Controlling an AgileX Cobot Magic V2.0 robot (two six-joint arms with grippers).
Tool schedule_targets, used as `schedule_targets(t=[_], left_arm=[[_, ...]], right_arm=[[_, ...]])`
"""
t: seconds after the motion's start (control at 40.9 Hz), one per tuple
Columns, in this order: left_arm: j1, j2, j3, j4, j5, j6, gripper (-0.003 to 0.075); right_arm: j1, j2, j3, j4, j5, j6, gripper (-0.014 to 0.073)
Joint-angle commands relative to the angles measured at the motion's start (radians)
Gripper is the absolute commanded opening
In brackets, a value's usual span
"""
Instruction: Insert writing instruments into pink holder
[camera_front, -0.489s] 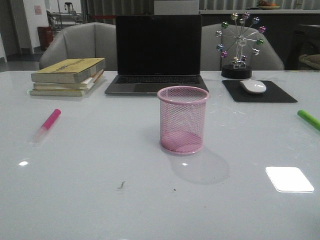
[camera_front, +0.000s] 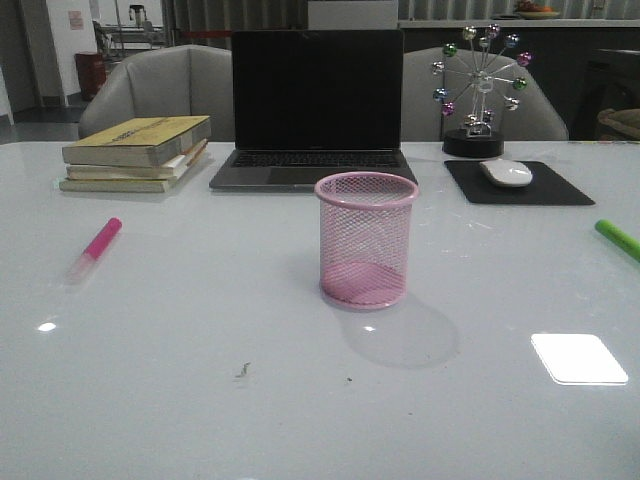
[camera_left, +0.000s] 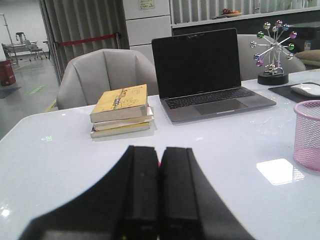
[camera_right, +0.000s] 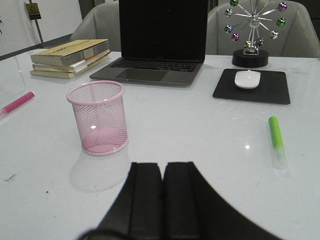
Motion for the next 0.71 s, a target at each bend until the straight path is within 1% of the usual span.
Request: schedule_targets(t=[0.0, 0.587, 0.685], left_arm=[[-0.005, -0.019, 0.005, -0.008, -0.076, -0.011, 0.0091], [-0.005, -0.019, 0.005, -0.008, -0.078, -0.011, 0.0091], [-0.005, -0.019, 0.005, -0.008, -0.078, -0.011, 0.0091]], right_arm=[[0.001, -0.019, -0.004, -0.003, -0.084, -0.004, 0.0066], [0.001, -0.019, -0.004, -0.003, -0.098, -0.004, 0.0066], [0.001, -0.019, -0.004, -0.003, -0.122, -0.004, 0.0066]])
